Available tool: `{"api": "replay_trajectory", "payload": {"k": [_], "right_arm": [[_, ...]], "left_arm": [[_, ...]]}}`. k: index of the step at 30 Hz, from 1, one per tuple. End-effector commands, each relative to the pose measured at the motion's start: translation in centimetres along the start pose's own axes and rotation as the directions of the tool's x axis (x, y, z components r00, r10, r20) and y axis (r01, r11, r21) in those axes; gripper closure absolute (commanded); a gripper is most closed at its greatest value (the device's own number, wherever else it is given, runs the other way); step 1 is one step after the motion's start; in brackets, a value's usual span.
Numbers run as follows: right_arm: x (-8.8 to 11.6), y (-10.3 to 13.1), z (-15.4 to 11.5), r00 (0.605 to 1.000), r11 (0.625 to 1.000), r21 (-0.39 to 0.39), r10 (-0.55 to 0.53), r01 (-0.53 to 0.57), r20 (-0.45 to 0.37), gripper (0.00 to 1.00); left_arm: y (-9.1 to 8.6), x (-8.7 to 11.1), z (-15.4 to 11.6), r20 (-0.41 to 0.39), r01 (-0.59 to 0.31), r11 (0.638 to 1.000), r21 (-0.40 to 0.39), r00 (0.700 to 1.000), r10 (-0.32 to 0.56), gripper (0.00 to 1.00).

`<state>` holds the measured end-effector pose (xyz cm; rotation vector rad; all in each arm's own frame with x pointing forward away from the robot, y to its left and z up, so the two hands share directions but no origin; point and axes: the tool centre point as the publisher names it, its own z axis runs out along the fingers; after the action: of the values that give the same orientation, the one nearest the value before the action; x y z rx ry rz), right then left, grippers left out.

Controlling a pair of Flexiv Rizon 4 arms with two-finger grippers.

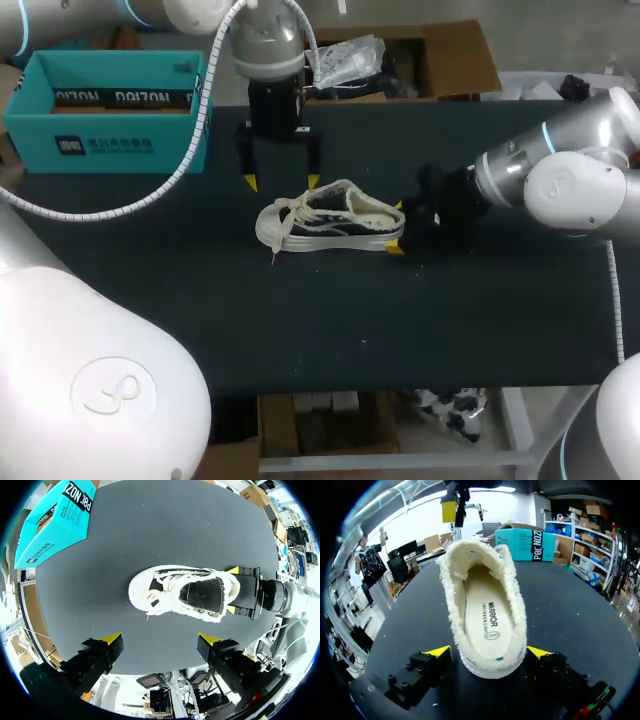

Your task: Open the shoe tongue, take the insole out of the shoe, put the insole back into the shoe, and pack the shoe into the shoebox

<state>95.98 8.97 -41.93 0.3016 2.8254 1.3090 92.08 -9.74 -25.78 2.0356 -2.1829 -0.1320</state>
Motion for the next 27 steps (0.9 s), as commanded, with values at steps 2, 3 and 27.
{"api": "replay_trajectory", "payload": {"k": [2,3,27], "right_arm": [[-0.4,-0.1,1.3,1.000,1.000,-0.029,-0.004,0.003,-0.019,0.00],[-0.4,0.0,1.5,1.000,1.000,-0.029,-0.003,0.003,-0.020,0.00],[-1.0,0.1,3.4,1.000,0.995,-0.096,-0.014,0.012,-0.011,1.00]], "left_arm": [[-0.5,0.8,0.5,0.008,-0.001,1.000,-0.010,1.000,0.001,0.00],[-0.5,0.9,0.6,0.011,-0.001,1.000,-0.010,1.000,0.001,0.00],[-1.1,5.8,1.1,0.055,-0.009,1.000,0.006,0.998,0.009,0.00]]}}
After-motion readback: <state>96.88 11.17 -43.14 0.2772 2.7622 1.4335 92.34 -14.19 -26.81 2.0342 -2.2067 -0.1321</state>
